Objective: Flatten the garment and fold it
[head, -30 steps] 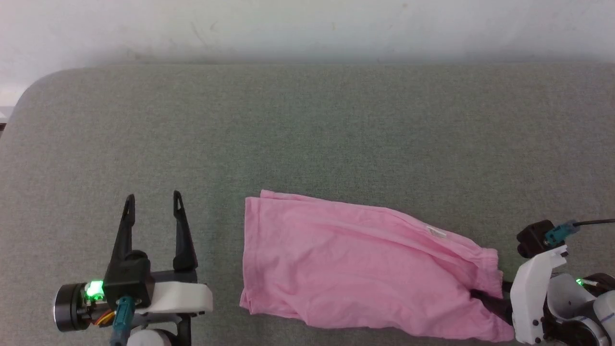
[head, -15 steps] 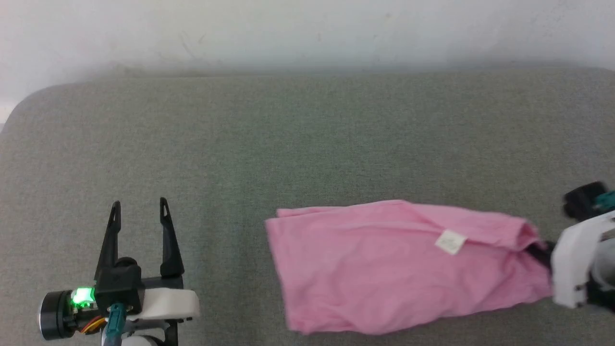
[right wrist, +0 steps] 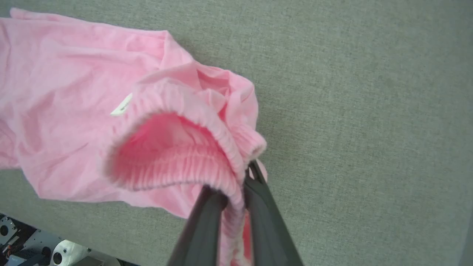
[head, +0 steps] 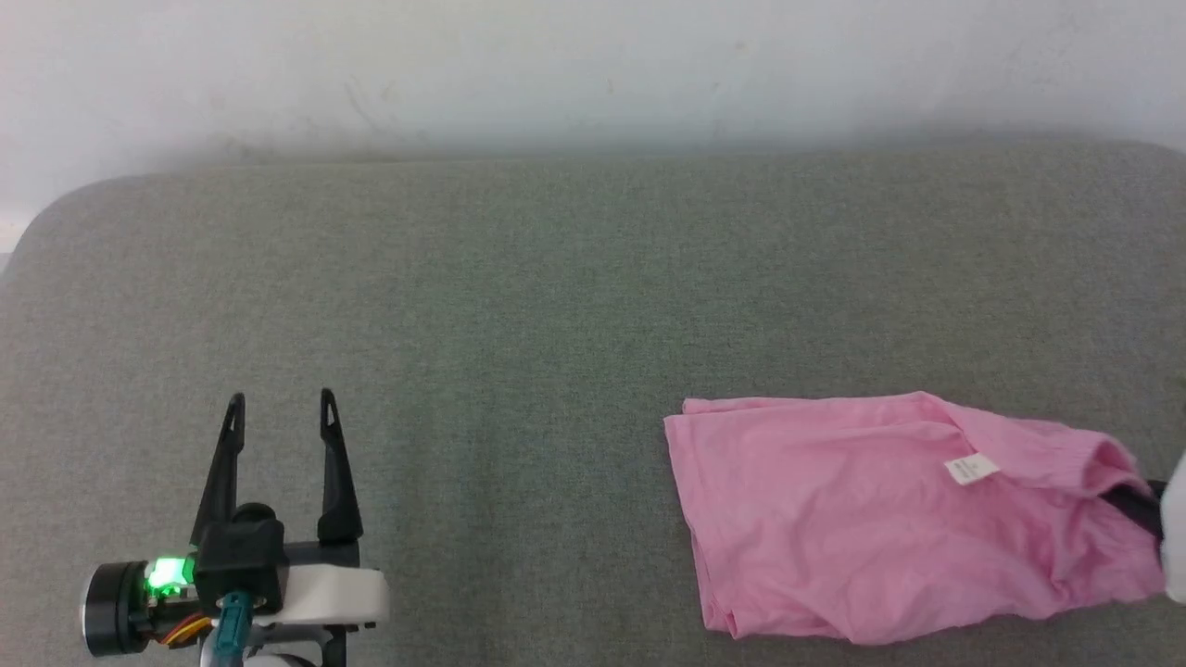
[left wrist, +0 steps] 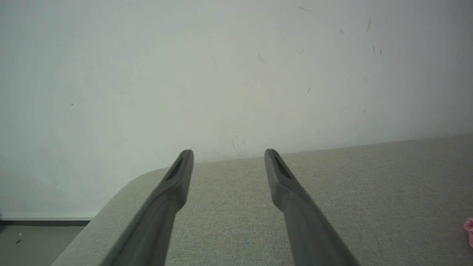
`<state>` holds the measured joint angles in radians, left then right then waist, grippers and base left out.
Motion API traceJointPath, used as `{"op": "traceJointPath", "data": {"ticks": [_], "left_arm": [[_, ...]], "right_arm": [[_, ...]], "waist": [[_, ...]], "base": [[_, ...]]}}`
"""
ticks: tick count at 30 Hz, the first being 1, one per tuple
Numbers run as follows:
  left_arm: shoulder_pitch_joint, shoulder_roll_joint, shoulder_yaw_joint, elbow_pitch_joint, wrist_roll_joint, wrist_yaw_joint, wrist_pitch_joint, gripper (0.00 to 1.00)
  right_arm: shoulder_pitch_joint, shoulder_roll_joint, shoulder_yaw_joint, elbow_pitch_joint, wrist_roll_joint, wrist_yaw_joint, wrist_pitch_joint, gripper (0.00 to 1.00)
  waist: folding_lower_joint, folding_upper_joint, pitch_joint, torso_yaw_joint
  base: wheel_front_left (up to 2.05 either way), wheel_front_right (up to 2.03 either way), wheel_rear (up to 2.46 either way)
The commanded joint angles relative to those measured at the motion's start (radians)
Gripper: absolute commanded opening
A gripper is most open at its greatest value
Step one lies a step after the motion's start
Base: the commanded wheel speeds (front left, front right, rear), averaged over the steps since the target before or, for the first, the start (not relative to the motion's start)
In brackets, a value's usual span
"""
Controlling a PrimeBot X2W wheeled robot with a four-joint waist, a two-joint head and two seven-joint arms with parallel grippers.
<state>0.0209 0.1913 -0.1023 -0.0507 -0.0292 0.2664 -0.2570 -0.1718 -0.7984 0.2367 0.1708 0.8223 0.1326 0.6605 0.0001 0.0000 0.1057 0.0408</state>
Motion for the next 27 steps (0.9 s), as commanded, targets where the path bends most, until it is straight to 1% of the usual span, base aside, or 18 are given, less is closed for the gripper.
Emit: {"op": "traceJointPath", "data": {"ticks": [1, 5, 8, 11, 13, 15, 17, 20, 23, 27], "left_arm": [[0.014, -0.004, 0.002, 0.001, 0.012, -0.005, -0.005, 1.00], [0.013, -0.005, -0.004, 0.005, 0.015, -0.015, -0.005, 1.00], [0.005, -0.010, -0.010, 0.008, 0.017, -0.020, -0.005, 1.00], [-0.006, -0.017, -0.018, 0.009, 0.020, -0.023, -0.005, 1.00], [-0.016, -0.023, -0.023, 0.010, 0.020, -0.025, -0.005, 1.00], [-0.028, -0.028, -0.029, 0.013, 0.020, -0.028, -0.005, 1.00], [-0.041, -0.033, -0.032, 0.015, 0.020, -0.029, -0.005, 1.00], [-0.060, -0.039, -0.038, 0.021, 0.020, -0.033, -0.005, 1.00], [-0.075, -0.045, -0.042, 0.025, 0.020, -0.034, -0.005, 1.00], [-0.085, -0.051, -0.046, 0.031, 0.021, -0.034, -0.005, 1.00]], "right_arm": [[0.006, 0.005, 0.004, -0.032, 0.016, -0.002, 0.004, 0.00], [-0.002, 0.024, 0.031, -0.189, 0.076, -0.002, 0.044, 0.00], [-0.028, 0.046, 0.066, -0.294, 0.092, -0.002, 0.081, 0.00], [-0.068, 0.081, 0.120, -0.356, 0.083, -0.002, 0.119, 0.00], [-0.101, 0.109, 0.167, -0.363, 0.065, -0.002, 0.137, 0.00], [-0.142, 0.142, 0.215, -0.341, 0.035, -0.002, 0.142, 0.00], [-0.188, 0.175, 0.267, -0.290, -0.001, -0.002, 0.143, 0.00], [-0.251, 0.225, 0.345, -0.168, -0.046, -0.002, 0.133, 0.00], [-0.291, 0.273, 0.409, -0.031, -0.067, -0.002, 0.112, 0.00], [-0.317, 0.305, 0.494, 0.107, -0.080, -0.002, 0.072, 0.00]], "waist": [[-0.0001, 0.0000, -0.002, 0.002], [-0.0001, 0.0000, -0.008, 0.009], [-0.0001, 0.0000, -0.006, 0.020], [-0.0001, 0.0000, 0.006, 0.032], [-0.0001, 0.0000, 0.017, 0.041], [-0.0001, 0.0000, 0.031, 0.051], [-0.0001, 0.0000, 0.044, 0.058], [-0.0001, 0.0000, 0.061, 0.069], [-0.0001, 0.0000, 0.075, 0.077], [-0.0001, 0.0000, 0.084, 0.081]], "base": [[0.00, 0.00, 0.00], [0.00, 0.00, 0.00], [0.00, 0.00, 0.00], [0.00, 0.00, 0.00], [0.00, 0.00, 0.00], [0.00, 0.00, 0.00], [0.00, 0.00, 0.00], [0.00, 0.00, 0.00], [0.00, 0.00, 0.00], [0.00, 0.00, 0.00]]}}
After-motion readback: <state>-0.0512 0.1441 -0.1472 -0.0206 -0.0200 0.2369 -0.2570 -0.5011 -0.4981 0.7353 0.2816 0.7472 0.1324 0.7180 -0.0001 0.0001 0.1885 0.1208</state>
